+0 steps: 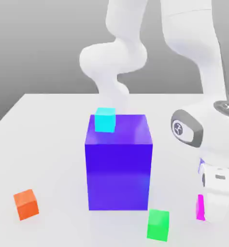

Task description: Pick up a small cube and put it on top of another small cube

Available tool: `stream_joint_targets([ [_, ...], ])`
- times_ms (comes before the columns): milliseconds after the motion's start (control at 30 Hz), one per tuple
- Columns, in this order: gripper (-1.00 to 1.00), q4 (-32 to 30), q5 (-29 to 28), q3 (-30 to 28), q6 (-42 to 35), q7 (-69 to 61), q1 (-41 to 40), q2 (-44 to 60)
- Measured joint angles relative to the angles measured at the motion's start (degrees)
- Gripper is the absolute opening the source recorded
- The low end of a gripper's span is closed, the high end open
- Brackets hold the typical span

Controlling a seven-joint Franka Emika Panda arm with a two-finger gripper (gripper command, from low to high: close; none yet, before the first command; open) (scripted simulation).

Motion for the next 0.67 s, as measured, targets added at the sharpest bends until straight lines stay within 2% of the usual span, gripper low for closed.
stream_joint_targets([
  [67, -1.0, 0.05, -0.09, -0.01, 0.25, 0.04, 0.01, 0.3],
  [233, -1.0, -1.77, 0.86, 0.32, -6.97, -0.88, -0.4, -8.73],
  [400, -1.0, -2.62, 2.88, -5.67, -13.99, -13.96, -9.34, -16.58],
  [567, -1.0, -2.26, 5.06, -5.91, -7.48, -17.94, -11.82, -9.66],
  [600, 1.0, -2.2, 5.33, -5.77, -6.39, -18.17, -11.96, -8.49],
  [667, 1.0, -2.2, 5.33, -5.77, -6.4, -18.17, -11.96, -8.49],
])
